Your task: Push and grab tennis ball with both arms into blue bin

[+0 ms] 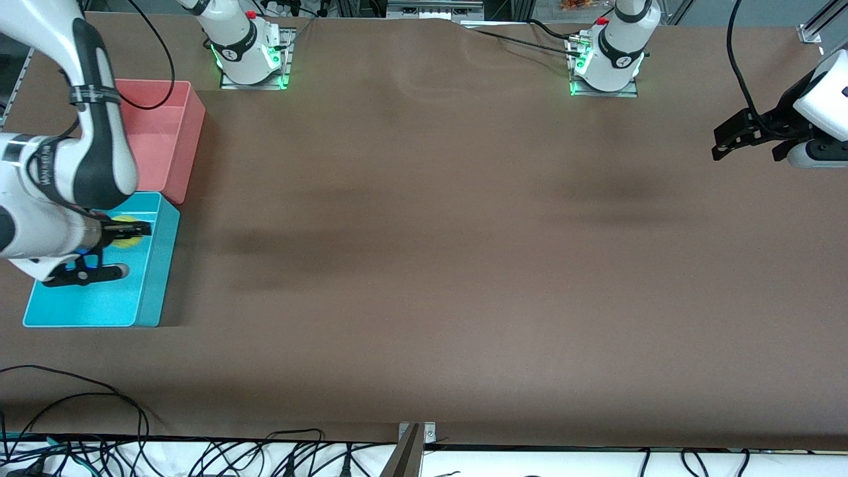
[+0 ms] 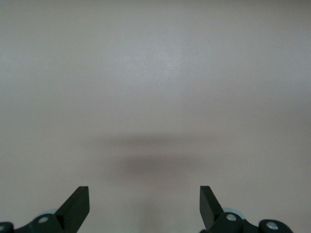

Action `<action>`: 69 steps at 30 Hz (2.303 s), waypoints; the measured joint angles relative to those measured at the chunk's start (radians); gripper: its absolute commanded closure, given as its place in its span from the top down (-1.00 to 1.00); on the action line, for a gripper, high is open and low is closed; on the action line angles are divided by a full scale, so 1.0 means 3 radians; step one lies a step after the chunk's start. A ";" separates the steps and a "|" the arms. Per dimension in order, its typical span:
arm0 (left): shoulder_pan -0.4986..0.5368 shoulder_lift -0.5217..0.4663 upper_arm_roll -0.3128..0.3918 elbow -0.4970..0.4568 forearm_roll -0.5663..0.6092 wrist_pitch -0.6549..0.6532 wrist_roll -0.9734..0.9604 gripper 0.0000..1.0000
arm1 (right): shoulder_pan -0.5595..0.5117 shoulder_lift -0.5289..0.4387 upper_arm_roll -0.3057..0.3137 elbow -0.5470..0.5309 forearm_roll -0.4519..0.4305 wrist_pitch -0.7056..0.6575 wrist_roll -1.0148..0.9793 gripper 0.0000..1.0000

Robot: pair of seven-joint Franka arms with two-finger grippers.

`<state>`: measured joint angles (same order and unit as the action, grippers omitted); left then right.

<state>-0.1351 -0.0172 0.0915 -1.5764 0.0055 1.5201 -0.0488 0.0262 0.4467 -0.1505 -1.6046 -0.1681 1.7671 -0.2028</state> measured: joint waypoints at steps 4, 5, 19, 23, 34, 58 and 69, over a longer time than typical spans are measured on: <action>0.0000 0.0005 0.0000 0.0000 0.0000 0.0000 0.0000 1.00 | -0.0164 0.0056 -0.0015 -0.0009 0.0020 0.0023 -0.0164 -0.24; 0.0000 0.0007 0.0000 -0.0001 0.0000 0.0000 0.0000 1.00 | -0.0193 0.0073 -0.0015 -0.0019 0.0023 0.0040 -0.0188 -0.24; -0.0001 0.0020 -0.0003 -0.0002 0.0000 0.0000 0.0004 1.00 | -0.0404 0.0209 -0.0020 -0.0577 0.0027 0.0574 -0.0402 -0.24; -0.0001 0.0020 -0.0003 -0.0002 0.0000 0.0000 0.0004 1.00 | -0.0490 0.0235 -0.0020 -0.0713 0.0031 0.0754 -0.0476 -0.24; -0.0001 0.0022 -0.0003 -0.0002 0.0000 0.0000 0.0005 1.00 | -0.0574 0.0408 -0.0020 -0.0780 0.0159 0.0938 -0.0554 -0.02; -0.0001 0.0027 -0.0005 -0.0002 0.0000 0.0000 0.0006 1.00 | -0.0581 0.0373 -0.0014 -0.0713 0.0161 0.0823 -0.0560 1.00; -0.0002 0.0027 -0.0008 -0.0002 0.0000 0.0000 0.0006 1.00 | -0.0575 0.0177 0.0081 -0.0306 0.0163 0.0170 -0.0563 1.00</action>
<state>-0.1357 -0.0090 0.0892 -1.5770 0.0055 1.5201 -0.0469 -0.1464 0.4997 -0.1262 -1.6965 -0.1192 1.8181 -0.3716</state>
